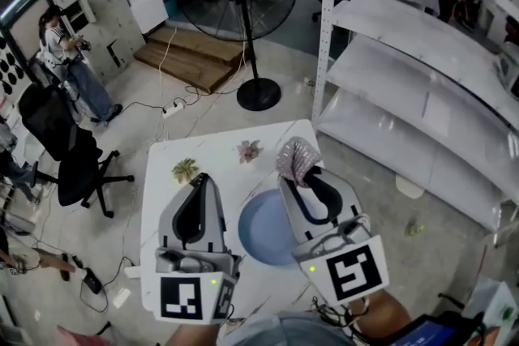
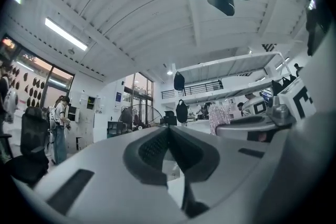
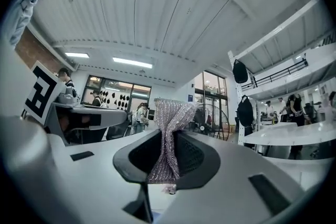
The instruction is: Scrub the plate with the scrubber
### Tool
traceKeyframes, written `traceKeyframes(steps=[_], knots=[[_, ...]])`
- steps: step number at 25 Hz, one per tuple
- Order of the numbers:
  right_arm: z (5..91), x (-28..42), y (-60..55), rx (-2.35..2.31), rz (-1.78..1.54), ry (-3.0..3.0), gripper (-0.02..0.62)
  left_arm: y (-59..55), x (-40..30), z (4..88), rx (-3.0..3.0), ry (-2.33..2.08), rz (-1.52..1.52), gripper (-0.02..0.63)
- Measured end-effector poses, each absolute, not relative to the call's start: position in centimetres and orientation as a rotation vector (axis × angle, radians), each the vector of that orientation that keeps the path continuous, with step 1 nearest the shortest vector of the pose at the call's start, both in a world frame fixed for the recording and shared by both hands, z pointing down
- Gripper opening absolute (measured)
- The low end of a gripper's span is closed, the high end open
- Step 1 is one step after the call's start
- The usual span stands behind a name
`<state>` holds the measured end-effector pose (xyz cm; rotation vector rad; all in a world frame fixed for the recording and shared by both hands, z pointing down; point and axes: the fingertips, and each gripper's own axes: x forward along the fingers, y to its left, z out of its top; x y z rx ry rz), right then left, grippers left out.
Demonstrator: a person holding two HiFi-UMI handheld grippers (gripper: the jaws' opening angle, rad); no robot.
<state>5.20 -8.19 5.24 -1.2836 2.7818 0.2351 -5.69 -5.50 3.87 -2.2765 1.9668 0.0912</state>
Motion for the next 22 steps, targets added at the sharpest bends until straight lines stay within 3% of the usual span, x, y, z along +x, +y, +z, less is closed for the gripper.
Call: traceKeyframes(steps=[22], knots=[[5.2,5.7,-7.7,-1.237,0.231,2.784,0.087,-5.2,-3.9,3.2,-2.254,1.952,0.074,0.006]])
